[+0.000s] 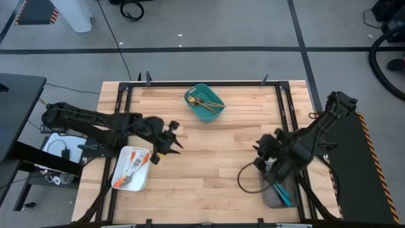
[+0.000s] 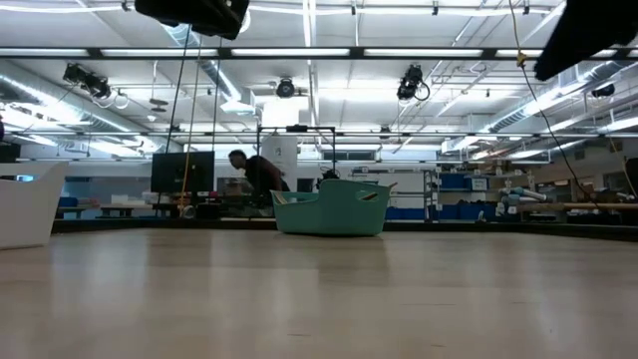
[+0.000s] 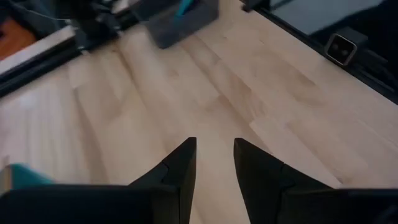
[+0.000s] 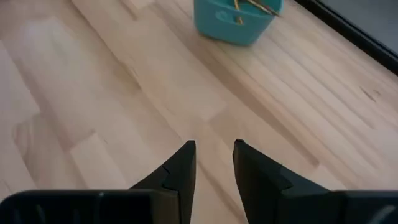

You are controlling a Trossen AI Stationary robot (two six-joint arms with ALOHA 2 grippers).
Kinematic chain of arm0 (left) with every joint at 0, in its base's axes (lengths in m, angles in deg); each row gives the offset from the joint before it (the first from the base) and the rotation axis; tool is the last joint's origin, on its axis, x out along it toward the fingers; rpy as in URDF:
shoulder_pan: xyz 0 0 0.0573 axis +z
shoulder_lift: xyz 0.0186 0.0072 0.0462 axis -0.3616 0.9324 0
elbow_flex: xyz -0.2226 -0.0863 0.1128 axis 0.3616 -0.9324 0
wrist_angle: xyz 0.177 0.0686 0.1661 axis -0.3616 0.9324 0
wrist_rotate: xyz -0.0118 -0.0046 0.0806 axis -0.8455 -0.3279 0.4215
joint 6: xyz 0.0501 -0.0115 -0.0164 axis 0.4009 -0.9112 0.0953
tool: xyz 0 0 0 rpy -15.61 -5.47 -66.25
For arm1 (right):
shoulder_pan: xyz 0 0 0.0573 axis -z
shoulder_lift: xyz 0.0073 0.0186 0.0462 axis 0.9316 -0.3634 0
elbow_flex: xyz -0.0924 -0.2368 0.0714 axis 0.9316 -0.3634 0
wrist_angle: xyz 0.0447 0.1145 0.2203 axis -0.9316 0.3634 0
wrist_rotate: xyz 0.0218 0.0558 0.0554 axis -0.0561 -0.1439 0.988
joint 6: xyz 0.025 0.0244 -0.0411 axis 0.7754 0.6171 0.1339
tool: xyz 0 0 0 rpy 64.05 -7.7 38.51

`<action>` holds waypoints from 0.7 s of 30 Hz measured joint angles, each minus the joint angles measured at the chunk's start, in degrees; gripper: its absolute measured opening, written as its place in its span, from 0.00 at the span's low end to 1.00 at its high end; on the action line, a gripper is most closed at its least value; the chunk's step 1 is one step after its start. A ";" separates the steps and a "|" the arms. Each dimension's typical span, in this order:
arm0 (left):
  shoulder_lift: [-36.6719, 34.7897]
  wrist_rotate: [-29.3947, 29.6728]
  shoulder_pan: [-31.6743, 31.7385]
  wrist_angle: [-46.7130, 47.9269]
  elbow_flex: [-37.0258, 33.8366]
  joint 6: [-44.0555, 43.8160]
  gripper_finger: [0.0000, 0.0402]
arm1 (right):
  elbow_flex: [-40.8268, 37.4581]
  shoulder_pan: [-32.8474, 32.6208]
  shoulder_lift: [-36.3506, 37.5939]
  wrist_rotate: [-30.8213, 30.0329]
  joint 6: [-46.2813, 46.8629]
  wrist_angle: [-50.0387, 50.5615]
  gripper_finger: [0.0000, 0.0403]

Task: Sort silverware by color (type)
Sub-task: Return to Home Position

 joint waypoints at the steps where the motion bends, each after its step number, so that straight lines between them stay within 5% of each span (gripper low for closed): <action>1: -0.83 -0.36 1.07 0.20 0.00 0.05 0.29 | -1.18 1.25 1.62 -0.22 -2.76 -2.19 0.28; 11: -7.72 -5.89 12.97 2.32 -0.17 -0.28 0.29 | -13.80 14.61 16.03 3.39 -34.80 -34.42 0.28; 21: -14.24 -10.01 22.95 3.53 -0.24 -3.64 0.29 | -17.76 22.91 25.63 6.84 -56.29 -49.09 0.28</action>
